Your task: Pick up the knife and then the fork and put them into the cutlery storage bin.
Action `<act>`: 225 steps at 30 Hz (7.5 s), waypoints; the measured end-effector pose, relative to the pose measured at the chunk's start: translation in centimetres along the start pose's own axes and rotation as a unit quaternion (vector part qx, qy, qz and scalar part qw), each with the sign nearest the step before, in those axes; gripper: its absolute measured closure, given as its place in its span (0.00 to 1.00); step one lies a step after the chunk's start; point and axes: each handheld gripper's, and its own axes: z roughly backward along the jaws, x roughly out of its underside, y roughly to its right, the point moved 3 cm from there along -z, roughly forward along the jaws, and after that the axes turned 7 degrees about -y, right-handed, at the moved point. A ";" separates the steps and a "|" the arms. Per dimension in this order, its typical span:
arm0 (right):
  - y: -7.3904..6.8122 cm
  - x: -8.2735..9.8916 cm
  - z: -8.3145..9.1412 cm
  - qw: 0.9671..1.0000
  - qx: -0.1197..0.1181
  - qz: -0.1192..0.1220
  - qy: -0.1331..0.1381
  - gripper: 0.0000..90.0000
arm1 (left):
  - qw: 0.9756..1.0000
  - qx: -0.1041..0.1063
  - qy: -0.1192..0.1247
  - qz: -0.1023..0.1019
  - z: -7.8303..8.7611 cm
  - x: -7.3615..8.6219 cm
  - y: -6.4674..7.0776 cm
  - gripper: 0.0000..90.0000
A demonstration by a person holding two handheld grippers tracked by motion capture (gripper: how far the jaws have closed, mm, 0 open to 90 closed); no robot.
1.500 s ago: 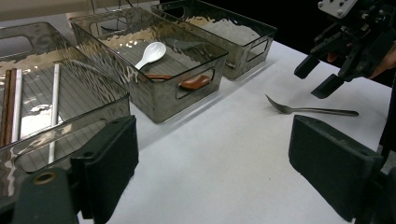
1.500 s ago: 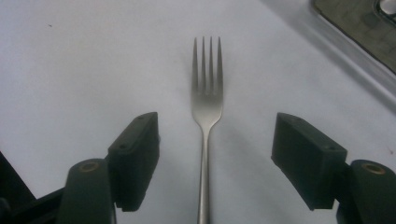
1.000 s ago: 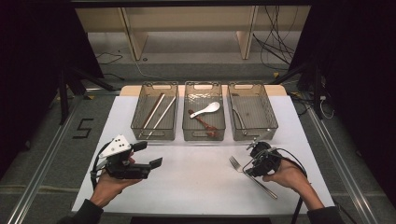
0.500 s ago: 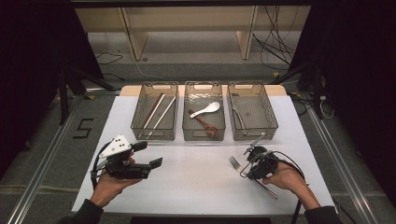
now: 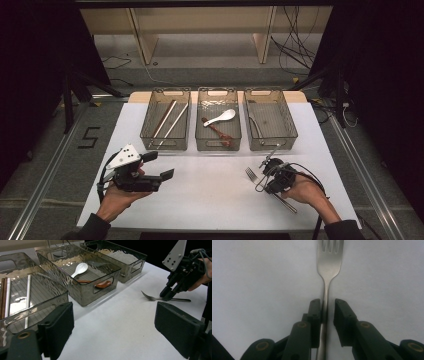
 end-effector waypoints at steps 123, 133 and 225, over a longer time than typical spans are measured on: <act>13.4 -8.3 14.3 0.937 0.018 -0.193 0.292 0.95 | 1.000 -0.002 0.004 0.009 0.0 0.0 -0.3 0.17; 14.1 -9.7 12.9 0.932 0.011 -0.213 0.294 0.95 | 1.000 0.000 0.005 0.008 0.1 0.0 -0.3 0.17; 12.2 -7.6 9.6 0.919 -0.006 -0.232 0.318 0.45 | 1.000 0.000 0.005 0.010 0.0 0.0 -0.2 0.17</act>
